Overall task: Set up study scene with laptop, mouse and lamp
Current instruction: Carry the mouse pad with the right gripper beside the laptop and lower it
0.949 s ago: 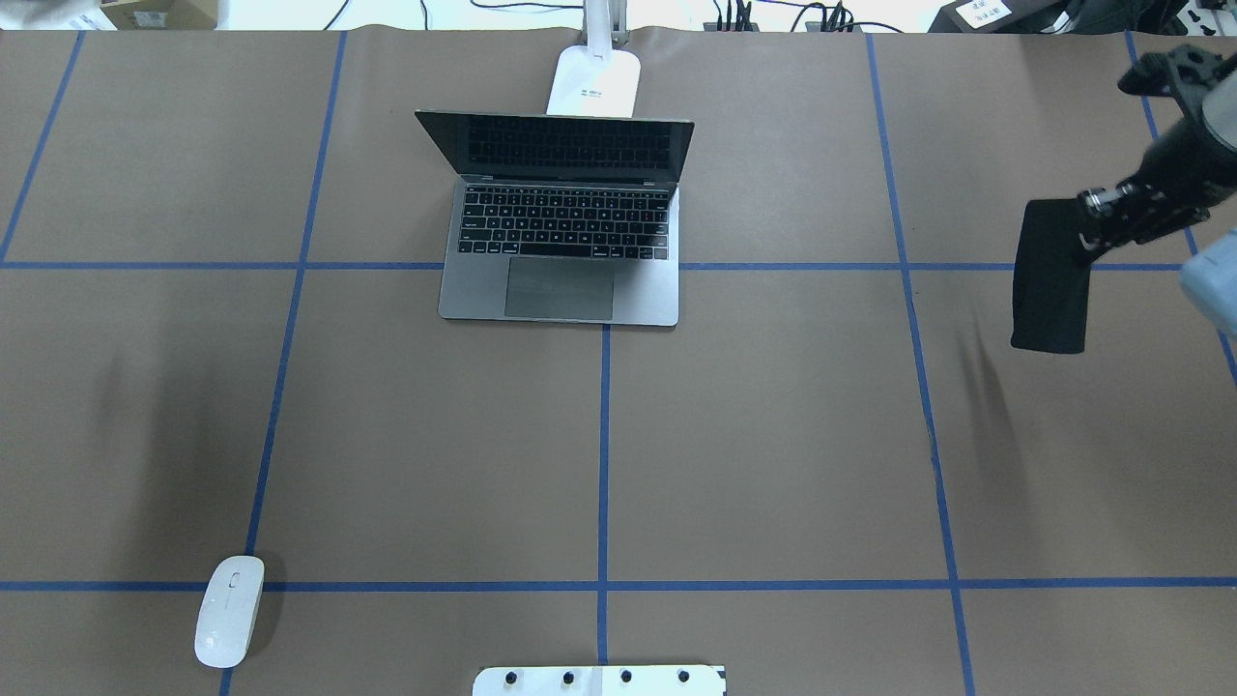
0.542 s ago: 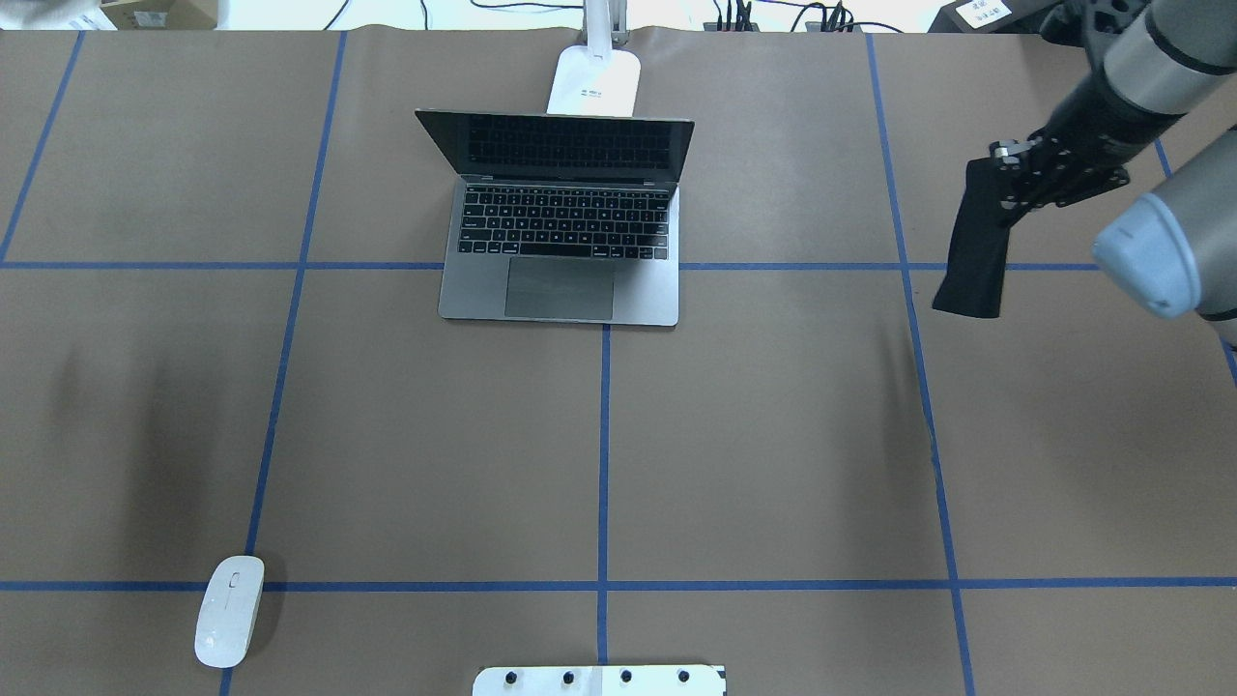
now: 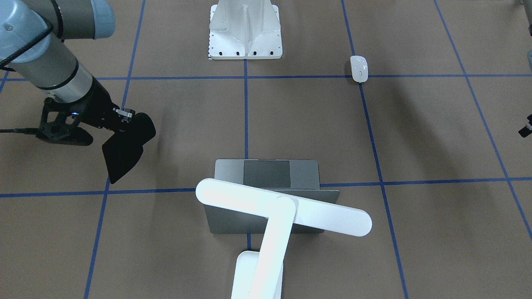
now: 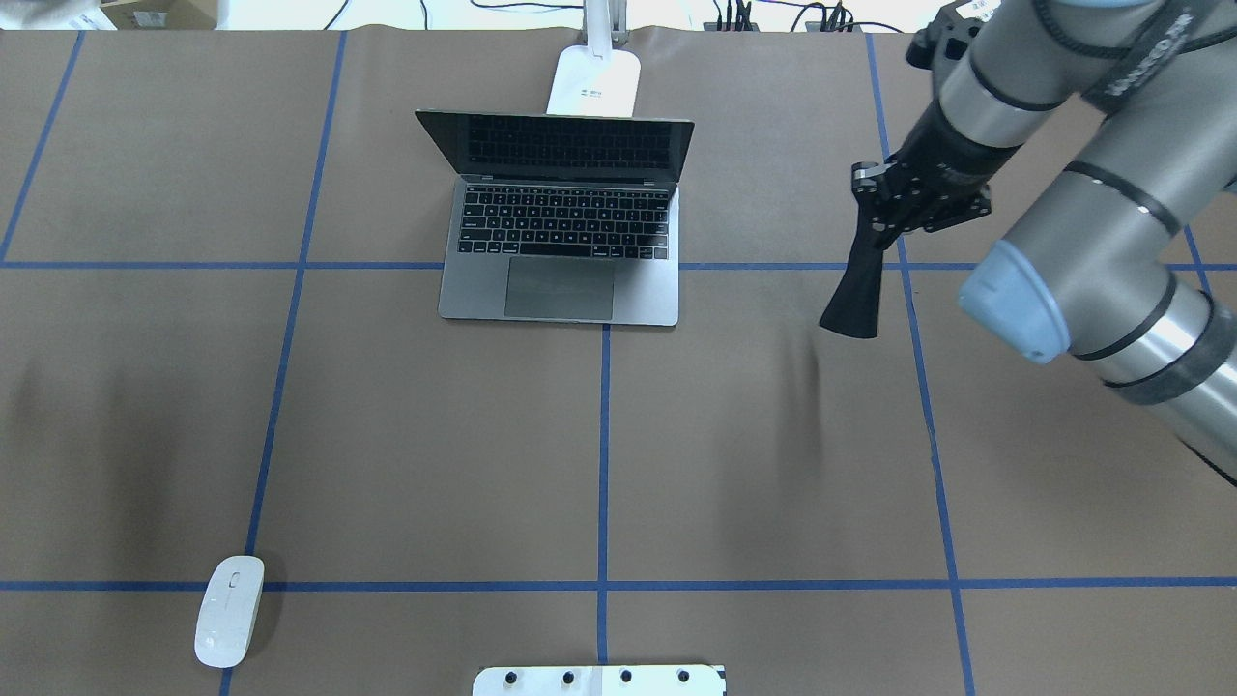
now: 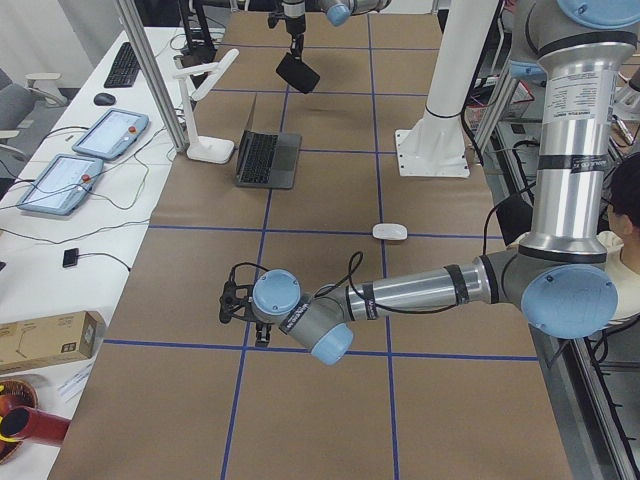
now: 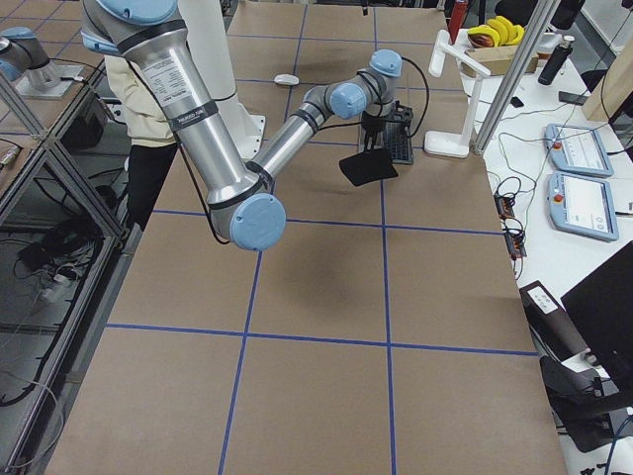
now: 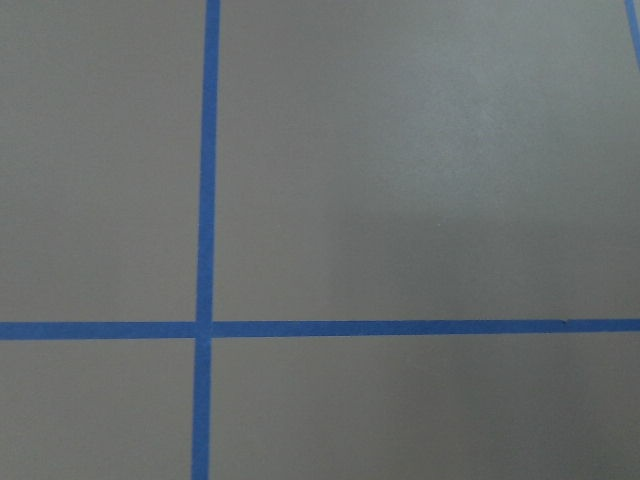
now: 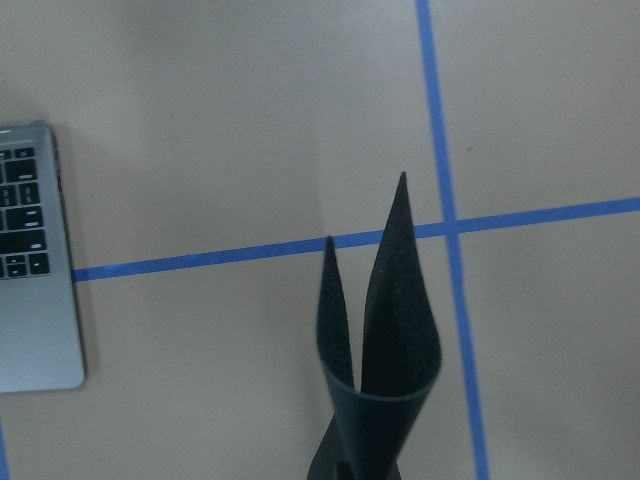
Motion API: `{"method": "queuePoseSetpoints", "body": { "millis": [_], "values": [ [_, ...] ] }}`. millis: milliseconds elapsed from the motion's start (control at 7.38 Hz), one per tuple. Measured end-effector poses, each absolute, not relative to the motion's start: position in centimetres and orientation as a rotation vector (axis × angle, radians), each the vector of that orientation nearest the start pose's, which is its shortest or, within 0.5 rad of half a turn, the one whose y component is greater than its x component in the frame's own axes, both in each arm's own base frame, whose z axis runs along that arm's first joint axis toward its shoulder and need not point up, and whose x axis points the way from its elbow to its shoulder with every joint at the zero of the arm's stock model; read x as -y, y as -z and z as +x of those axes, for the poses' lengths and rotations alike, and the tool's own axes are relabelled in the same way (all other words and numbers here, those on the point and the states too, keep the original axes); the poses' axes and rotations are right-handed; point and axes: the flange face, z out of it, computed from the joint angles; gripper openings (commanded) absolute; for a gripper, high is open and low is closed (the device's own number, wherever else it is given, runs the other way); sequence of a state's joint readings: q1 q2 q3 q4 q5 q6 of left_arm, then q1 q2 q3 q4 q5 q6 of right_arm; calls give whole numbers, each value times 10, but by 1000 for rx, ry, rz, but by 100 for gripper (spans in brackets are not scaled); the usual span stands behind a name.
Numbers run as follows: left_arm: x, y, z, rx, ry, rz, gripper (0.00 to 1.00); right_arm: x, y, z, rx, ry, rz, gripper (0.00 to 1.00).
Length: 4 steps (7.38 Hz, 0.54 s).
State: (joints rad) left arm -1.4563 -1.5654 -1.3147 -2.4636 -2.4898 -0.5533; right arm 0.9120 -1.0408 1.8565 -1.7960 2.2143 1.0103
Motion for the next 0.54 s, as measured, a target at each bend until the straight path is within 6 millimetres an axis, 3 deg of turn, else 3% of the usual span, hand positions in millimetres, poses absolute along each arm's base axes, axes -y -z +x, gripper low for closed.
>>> {"method": "queuePoseSetpoints", "body": {
  "millis": [271,407,542],
  "values": [
    [492,-683,-1,-1017,110,265,100,524,-238,-334,837,-147,-64,0],
    [492,-683,-1,-1016,111,265,100,525,-235,-338,833,-148,-56,99],
    [491,-684,-1,-1016,112,265,100,526,-230,-343,828,-147,-44,100]
  ]
}}
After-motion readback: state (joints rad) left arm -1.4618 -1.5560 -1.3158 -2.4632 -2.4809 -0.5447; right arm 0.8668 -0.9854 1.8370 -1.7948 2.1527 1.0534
